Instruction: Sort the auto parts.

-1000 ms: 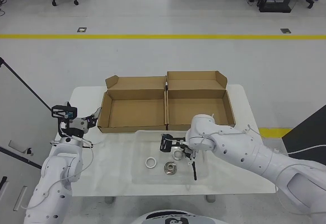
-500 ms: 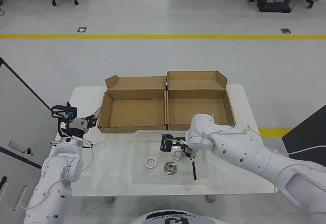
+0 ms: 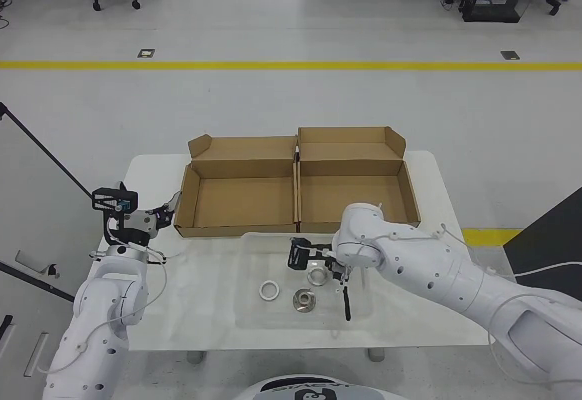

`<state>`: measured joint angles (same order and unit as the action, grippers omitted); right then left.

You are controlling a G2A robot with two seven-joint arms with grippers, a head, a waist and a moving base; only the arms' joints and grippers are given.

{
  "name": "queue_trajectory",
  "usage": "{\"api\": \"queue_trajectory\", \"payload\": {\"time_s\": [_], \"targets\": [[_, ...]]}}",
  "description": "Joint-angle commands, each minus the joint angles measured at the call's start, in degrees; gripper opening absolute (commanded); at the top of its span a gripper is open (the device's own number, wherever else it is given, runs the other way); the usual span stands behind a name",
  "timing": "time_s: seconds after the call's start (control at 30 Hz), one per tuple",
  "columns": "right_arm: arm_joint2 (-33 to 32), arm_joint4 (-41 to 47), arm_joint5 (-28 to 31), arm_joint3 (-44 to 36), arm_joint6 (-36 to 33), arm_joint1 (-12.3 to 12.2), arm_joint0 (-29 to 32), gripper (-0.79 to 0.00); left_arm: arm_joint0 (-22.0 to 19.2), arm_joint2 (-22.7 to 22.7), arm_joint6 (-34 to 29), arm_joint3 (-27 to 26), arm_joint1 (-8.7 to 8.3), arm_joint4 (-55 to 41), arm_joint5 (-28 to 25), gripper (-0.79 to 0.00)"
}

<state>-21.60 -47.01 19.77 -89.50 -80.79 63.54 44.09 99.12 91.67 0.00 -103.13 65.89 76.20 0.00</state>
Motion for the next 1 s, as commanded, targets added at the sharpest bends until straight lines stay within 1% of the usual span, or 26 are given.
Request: {"api": "queue_trajectory", "payload": {"time_s": [0.0, 0.37, 0.63, 0.67, 0.7, 0.73, 0.8, 0.83, 0.97], "targets": [[-0.24, 0.05, 0.11, -0.05, -0.10, 0.01, 0.06, -0.785, 0.00, 0.00, 0.00, 0.00, 0.00, 0.00, 0.00, 0.000], [-2.59, 0.76, 0.10, -3.17, -2.13, -0.81, 0.93, -0.785, 0.00, 0.00, 0.00, 0.00, 0.00, 0.00, 0.00, 0.000], [-3.71, 0.37, 0.60, -3.83, -2.03, -1.32, 1.99, -0.785, 0.00, 0.00, 0.00, 0.00, 0.00, 0.00, 0.00, 0.000], [-3.76, 0.32, 0.70, -3.78, -1.99, -1.31, 2.01, -0.702, 0.00, 0.00, 0.00, 0.00, 0.00, 0.00, 0.00, 0.000], [-3.75, 0.07, 0.80, -3.82, -2.04, -1.28, 1.98, -0.563, 0.00, 0.00, 0.00, 0.00, 0.00, 0.00, 0.00, 0.000], [-3.69, -0.17, 0.86, -3.85, -2.07, -1.24, 1.98, -0.486, 0.00, 0.00, 0.00, 0.00, 0.00, 0.00, 0.00, 0.000], [-3.58, -0.90, 0.78, -3.97, -2.10, -1.14, 1.93, -0.409, 0.00, 0.00, 0.00, 0.00, 0.00, 0.00, 0.00, 0.000], [-3.45, -1.30, 0.68, -3.99, -2.16, -1.07, 1.94, -0.394, 0.00, 0.00, 0.00, 0.00, 0.00, 0.00, 0.00, 0.000], [-3.34, -1.80, 0.42, -3.69, -1.73, -0.78, 1.95, -0.397, 0.00, 0.00, 0.00, 0.00, 0.00, 0.00, 0.00, 0.000]]}}
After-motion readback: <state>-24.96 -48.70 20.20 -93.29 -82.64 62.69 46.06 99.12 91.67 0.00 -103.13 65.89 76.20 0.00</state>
